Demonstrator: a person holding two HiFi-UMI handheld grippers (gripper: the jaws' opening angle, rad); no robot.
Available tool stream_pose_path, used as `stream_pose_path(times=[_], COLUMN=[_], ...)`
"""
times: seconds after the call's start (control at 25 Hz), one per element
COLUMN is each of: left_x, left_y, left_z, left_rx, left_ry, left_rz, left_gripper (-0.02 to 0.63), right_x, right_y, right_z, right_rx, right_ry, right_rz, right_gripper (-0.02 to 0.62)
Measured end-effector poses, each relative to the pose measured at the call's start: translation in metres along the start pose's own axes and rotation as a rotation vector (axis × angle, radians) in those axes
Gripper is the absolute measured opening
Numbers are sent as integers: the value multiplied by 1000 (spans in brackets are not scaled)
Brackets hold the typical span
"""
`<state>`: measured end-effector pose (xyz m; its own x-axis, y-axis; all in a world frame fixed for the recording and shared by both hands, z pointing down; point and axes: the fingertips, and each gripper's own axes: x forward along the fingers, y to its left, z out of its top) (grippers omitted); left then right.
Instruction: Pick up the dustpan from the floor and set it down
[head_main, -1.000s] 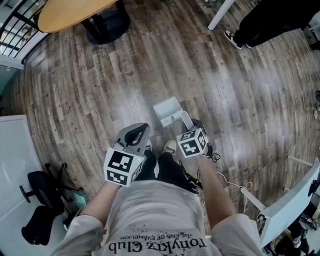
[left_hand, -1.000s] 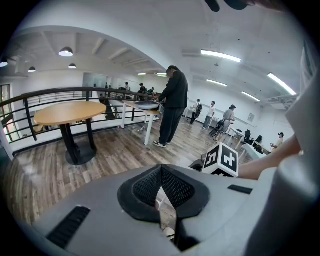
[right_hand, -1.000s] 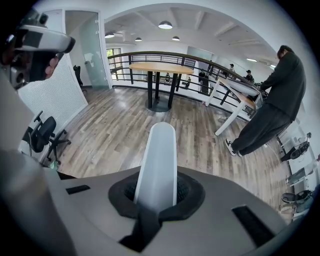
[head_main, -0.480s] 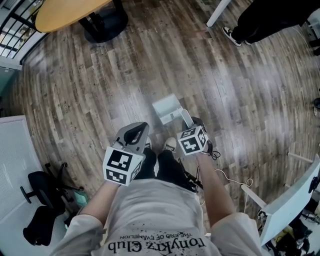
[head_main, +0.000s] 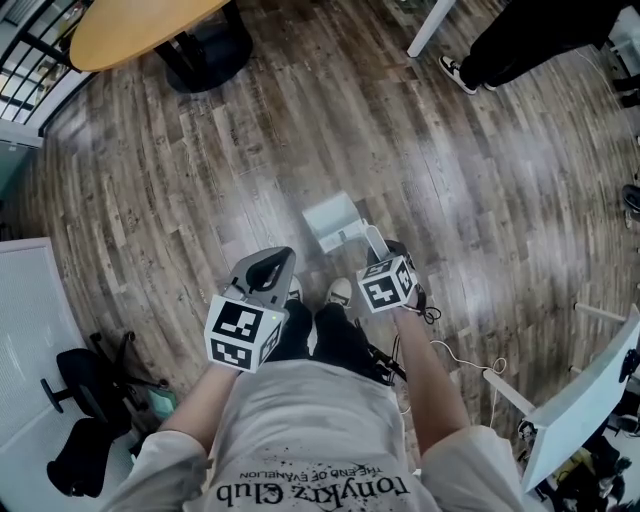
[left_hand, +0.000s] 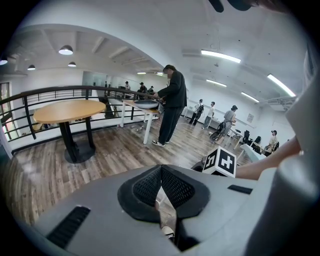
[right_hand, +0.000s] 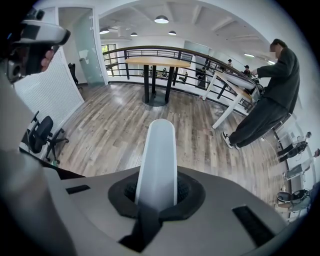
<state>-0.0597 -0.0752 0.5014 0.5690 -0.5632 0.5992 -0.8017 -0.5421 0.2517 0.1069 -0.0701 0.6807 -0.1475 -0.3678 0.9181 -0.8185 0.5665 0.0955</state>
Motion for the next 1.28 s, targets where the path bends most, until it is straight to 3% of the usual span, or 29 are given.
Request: stream_pose_path(times=[0.64, 1.28], left_x=[-17, -42], left_y=[-12, -29], left_z=[-6, 0], left_rx=[13, 29], left_ry=[-17, -66], left_rz=[-6, -5], left_gripper=[23, 23], right_x=[-13, -62], right_y=[6, -2], right_z=[-11, 7], right_rx=[39, 62], right_ry=[-8, -123], right_rz=[29, -10], right_gripper=[196, 221])
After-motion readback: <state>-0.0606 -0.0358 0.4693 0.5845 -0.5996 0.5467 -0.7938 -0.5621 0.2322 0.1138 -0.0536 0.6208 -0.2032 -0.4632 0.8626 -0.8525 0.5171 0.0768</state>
